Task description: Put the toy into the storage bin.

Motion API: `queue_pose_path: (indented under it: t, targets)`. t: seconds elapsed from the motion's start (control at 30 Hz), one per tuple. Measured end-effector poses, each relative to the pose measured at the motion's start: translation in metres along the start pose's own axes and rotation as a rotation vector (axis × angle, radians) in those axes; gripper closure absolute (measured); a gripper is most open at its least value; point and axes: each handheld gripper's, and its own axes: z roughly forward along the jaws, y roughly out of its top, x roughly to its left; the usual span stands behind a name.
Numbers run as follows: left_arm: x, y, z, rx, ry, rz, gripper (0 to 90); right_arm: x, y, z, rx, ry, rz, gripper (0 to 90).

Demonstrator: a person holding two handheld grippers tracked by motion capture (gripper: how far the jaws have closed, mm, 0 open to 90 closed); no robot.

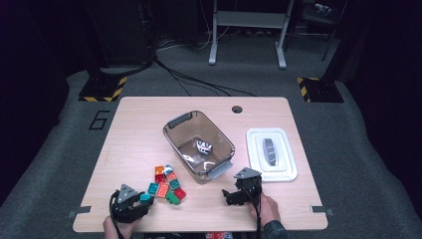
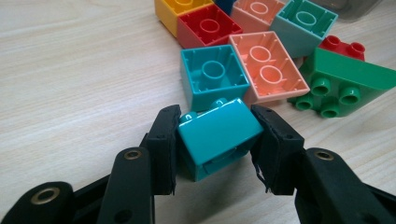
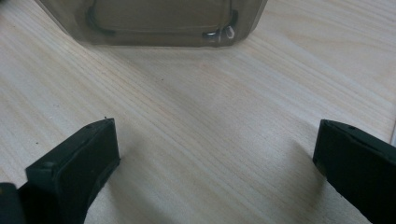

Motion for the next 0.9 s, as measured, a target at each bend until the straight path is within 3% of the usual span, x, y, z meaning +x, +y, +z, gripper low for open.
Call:
queue_pose_path:
  t: [0.33,0.47,0.9]
  targets:
    - [0.006,0.011,-0.011,-0.034,-0.021,-0.006,54.8,0.000,0.000,0.000,0.000,0.000,0.001,0.0]
    - [0.009,0.020,-0.014,-0.024,-0.026,0.010,54.8,-0.001,0.000,0.000,0.000,0.000,-0.005,0.0]
    - [0.021,0.053,-0.017,-0.041,-0.027,0.004,54.9,-0.001,0.000,0.000,0.000,0.005,-0.008,0.0]
